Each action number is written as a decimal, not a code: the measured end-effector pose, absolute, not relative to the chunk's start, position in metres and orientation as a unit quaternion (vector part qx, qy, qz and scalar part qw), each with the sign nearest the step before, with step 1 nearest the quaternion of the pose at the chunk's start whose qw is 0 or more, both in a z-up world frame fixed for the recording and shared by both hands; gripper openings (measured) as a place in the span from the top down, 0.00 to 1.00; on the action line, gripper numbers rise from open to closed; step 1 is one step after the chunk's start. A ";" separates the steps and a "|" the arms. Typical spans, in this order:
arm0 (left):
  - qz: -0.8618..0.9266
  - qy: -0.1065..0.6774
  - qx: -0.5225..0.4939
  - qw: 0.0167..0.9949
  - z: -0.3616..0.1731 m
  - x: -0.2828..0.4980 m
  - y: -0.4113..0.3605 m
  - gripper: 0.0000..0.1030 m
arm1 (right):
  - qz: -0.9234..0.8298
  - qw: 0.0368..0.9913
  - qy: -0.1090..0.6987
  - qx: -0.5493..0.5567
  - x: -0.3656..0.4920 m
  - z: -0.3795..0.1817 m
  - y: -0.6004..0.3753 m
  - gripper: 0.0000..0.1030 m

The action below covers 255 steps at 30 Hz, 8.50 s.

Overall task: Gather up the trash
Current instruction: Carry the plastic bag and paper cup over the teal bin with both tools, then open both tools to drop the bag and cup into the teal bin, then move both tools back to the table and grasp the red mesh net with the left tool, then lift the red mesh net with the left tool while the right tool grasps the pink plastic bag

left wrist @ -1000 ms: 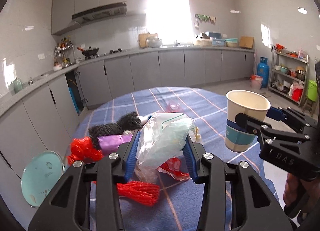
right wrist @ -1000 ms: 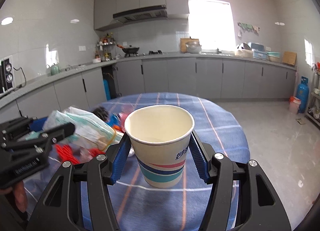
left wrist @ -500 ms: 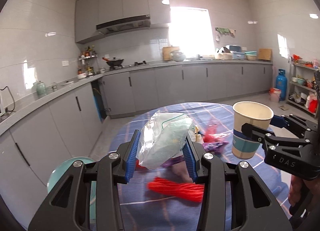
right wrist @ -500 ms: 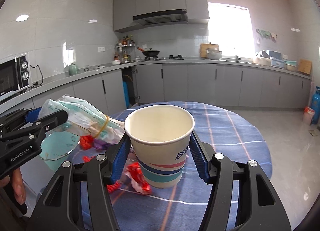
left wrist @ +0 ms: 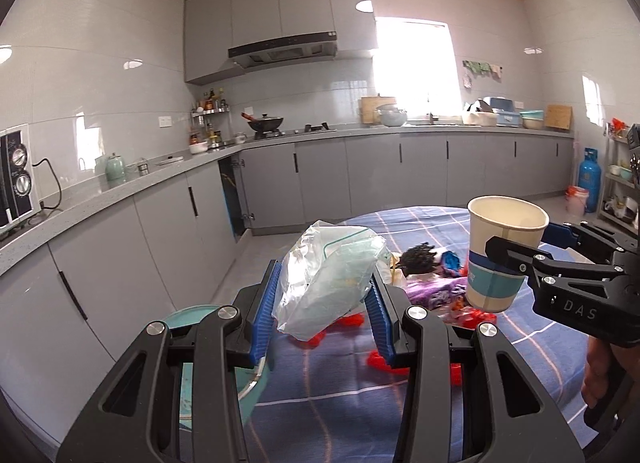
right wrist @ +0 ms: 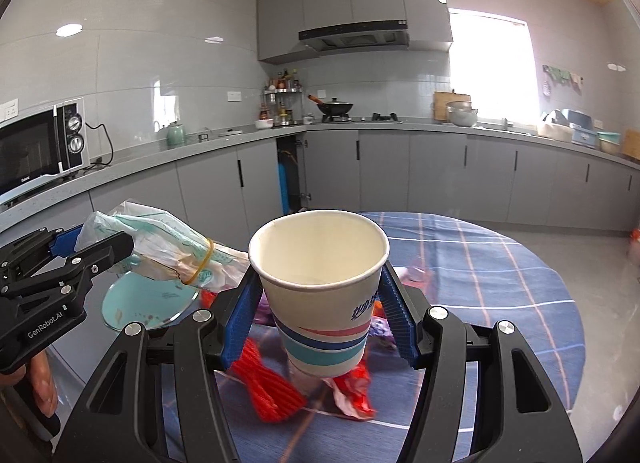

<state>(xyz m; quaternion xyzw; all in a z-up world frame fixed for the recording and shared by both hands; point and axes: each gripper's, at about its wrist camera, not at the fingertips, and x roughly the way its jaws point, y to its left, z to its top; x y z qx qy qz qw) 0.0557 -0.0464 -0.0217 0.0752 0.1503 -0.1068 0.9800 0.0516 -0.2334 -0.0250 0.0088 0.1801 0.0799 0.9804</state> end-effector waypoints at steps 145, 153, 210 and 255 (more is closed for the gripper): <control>-0.043 0.209 0.110 0.971 -0.090 0.100 -0.024 0.15 | 0.039 0.968 0.240 -0.056 0.072 -0.074 -0.243 0.29; -0.068 0.216 0.112 0.967 -0.092 0.101 -0.063 0.15 | 0.009 0.964 0.262 -0.046 0.069 -0.100 -0.279 0.29; -0.166 0.282 0.120 0.937 -0.106 0.078 -0.105 0.79 | 0.000 0.972 0.236 -0.017 0.048 -0.106 -0.304 0.29; -0.092 0.207 0.104 0.968 -0.059 0.109 -0.050 0.80 | 0.014 0.977 0.214 0.017 0.117 -0.056 -0.314 0.95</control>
